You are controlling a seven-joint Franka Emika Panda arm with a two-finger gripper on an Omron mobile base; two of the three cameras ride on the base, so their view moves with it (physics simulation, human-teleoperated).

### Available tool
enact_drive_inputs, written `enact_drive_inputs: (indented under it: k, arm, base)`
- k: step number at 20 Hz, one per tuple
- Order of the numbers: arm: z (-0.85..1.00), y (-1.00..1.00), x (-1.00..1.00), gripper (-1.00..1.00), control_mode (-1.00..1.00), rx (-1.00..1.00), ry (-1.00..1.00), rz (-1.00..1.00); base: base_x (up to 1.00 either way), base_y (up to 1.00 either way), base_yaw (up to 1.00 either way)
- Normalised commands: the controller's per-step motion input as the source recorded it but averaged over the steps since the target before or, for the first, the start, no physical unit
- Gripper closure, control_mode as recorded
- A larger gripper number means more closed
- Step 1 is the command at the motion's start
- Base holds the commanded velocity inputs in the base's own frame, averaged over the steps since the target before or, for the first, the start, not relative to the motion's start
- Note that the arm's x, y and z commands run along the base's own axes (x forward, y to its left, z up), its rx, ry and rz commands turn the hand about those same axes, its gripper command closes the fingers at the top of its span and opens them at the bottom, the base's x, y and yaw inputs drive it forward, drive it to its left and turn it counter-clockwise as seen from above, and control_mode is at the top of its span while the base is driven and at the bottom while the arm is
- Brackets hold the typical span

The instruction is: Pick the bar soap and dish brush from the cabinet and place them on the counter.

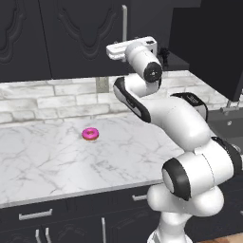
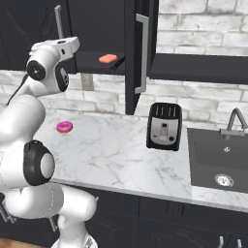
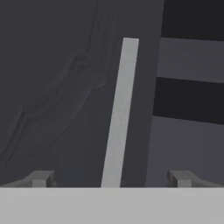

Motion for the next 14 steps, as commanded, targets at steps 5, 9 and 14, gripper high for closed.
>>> enact_drive_inputs:
  k: [5,9,14]
  arm:
    - [-0.03,0.11,0.42,-1.0,-1.0,-0.02,0.0,-0.01]
    - [-0.04,0.12,0.41,-1.0,-1.0,-0.02,0.0,-0.01]
    - [-0.07,0.18,0.44,-1.0,-1.0,-0.03,0.0,-0.01]
  base:
    - [0.0,0.0,0.0]
    - [0.0,0.0,0.0]
    - [0.0,0.0,0.0]
